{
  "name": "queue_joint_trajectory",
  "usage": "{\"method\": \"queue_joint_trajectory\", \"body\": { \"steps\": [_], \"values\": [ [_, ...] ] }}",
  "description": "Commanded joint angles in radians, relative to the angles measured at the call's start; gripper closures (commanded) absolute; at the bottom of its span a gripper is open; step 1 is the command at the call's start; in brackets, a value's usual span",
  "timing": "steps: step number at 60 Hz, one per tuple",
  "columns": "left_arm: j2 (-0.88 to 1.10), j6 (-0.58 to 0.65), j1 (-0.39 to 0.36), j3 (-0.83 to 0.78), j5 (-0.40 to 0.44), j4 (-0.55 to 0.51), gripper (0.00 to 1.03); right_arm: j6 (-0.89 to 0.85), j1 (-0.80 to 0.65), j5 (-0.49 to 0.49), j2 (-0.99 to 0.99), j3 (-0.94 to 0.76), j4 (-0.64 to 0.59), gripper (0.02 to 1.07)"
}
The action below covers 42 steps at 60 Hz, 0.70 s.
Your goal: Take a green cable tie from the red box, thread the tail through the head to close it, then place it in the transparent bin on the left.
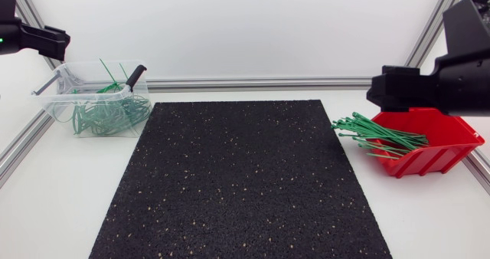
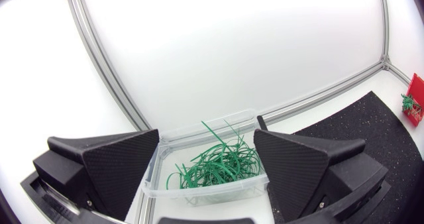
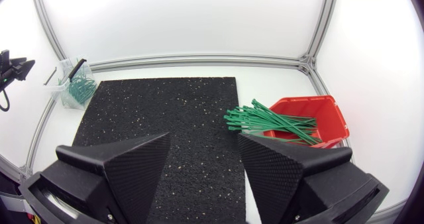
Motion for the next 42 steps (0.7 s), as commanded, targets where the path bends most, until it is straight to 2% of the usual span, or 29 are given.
{"method": "queue_joint_trajectory", "body": {
  "steps": [1, 10, 23, 42],
  "values": [
    [-0.090, -0.034, 0.005, -0.111, 0.004, 0.036, 0.03, -0.034, -0.020, 0.027, -0.070, -0.062, 0.004, 0.31],
    [-0.276, -0.033, 0.009, -0.297, 0.018, 0.125, 0.03, -0.057, -0.032, 0.082, -0.182, -0.145, 0.011, 0.31],
    [-0.467, -0.034, 0.018, -0.505, 0.069, 0.145, 0.03, -0.128, -0.057, 0.189, -0.365, -0.298, 0.076, 0.31],
    [-0.722, -0.073, -0.030, -0.717, 0.075, 0.175, 0.03, -0.255, -0.141, 0.205, -0.589, -0.444, 0.131, 0.31]
  ]
}}
